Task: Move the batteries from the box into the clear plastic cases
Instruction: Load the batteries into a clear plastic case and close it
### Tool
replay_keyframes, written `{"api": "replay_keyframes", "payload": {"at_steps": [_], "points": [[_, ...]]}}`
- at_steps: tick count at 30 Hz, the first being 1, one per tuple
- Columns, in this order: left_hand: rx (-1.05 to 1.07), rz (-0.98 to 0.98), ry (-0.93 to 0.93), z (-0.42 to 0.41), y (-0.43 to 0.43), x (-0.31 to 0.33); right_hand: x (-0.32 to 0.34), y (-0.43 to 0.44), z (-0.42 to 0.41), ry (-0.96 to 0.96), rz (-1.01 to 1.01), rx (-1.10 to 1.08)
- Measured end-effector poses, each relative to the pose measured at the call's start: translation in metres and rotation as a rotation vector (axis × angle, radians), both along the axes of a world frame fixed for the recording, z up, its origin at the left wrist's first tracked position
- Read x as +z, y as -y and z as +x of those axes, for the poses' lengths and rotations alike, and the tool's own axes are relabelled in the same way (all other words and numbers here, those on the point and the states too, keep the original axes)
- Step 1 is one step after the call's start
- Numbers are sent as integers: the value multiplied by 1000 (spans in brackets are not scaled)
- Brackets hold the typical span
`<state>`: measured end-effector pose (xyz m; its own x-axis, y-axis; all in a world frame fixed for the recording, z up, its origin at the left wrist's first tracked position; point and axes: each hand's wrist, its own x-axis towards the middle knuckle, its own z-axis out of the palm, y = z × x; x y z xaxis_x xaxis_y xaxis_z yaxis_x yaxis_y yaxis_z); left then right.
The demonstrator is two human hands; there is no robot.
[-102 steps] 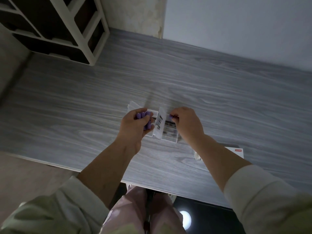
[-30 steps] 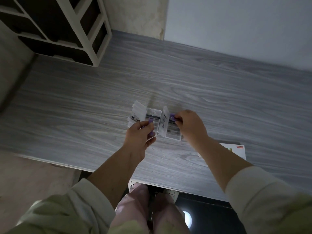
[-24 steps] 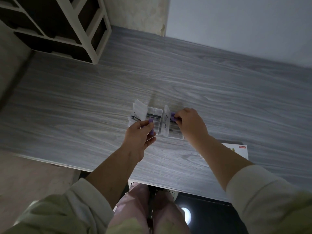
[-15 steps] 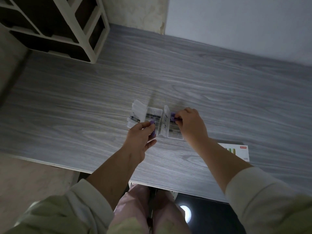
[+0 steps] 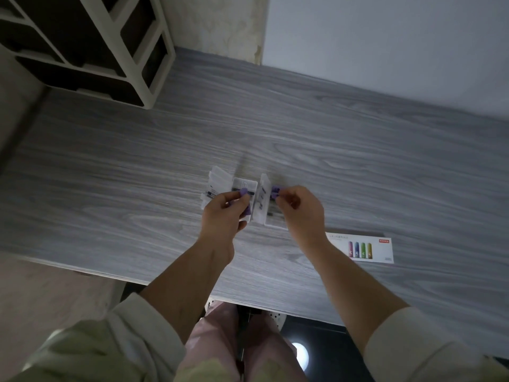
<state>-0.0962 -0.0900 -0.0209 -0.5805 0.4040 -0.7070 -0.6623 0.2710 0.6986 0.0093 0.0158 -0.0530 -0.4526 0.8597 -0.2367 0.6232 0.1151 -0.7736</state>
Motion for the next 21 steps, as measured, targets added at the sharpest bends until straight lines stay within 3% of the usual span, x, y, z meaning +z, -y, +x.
{"api": "replay_keyframes", "payload": {"at_steps": [4,7,12,21], "points": [[-74,23,-48,8,-5,11,17,28,4,-234,-382,-122],[-155,-12,-70,15,-4,15,26,44,12,-376,-547,-132],[-229,-34,-52,22,1,18,24,51,29,-460,-653,-126],[-195,-67,-19,30,3,15,24,31,31,-368,-628,-165]]}}
